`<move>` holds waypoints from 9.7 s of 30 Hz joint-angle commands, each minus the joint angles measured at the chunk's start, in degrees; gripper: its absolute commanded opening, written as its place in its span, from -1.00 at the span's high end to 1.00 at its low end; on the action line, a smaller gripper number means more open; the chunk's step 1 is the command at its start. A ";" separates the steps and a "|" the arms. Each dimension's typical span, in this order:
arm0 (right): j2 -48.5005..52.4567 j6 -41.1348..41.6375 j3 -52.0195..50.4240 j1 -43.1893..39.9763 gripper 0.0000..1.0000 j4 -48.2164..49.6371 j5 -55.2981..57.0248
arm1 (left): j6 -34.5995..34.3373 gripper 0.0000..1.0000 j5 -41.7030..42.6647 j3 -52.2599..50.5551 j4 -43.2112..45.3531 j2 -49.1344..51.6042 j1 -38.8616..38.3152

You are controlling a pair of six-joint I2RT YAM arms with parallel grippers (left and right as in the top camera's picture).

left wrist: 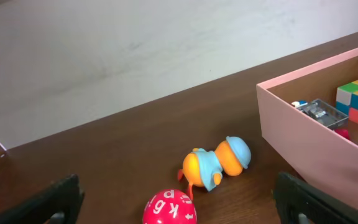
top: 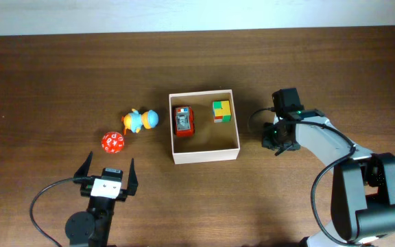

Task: Pack container
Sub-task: 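Lower the right gripper and grasp the black wheel, then carry the black wheel into the box beside the truck and release, then raise the right gripper out of the box and move it away, then move the left gripper over the orange-and-blue toy duck and grasp it, then lift the duck and carry it over the box with the left gripper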

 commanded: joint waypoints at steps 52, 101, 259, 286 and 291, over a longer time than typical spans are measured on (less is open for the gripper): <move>3.48 -12.33 31.47 21.97 0.00 -6.93 -11.78 | 0.68 -0.99 -0.24 -0.37 -0.11 -0.39 -0.28; 14.67 -10.88 31.47 22.47 -0.27 -2.58 -5.86 | 0.68 -0.99 -0.24 -0.37 -0.11 -0.39 -0.28; 12.59 20.65 73.75 -20.59 -0.98 -49.64 16.61 | -7.21 0.96 8.61 104.54 -60.35 115.34 -0.74; 12.59 20.65 73.75 -20.59 -0.98 -49.64 16.61 | 43.47 0.96 9.46 112.56 -69.33 107.30 -32.37; 12.59 20.65 73.75 -20.59 -0.98 -49.64 16.61 | 50.25 0.96 11.04 112.54 -69.55 108.00 -32.79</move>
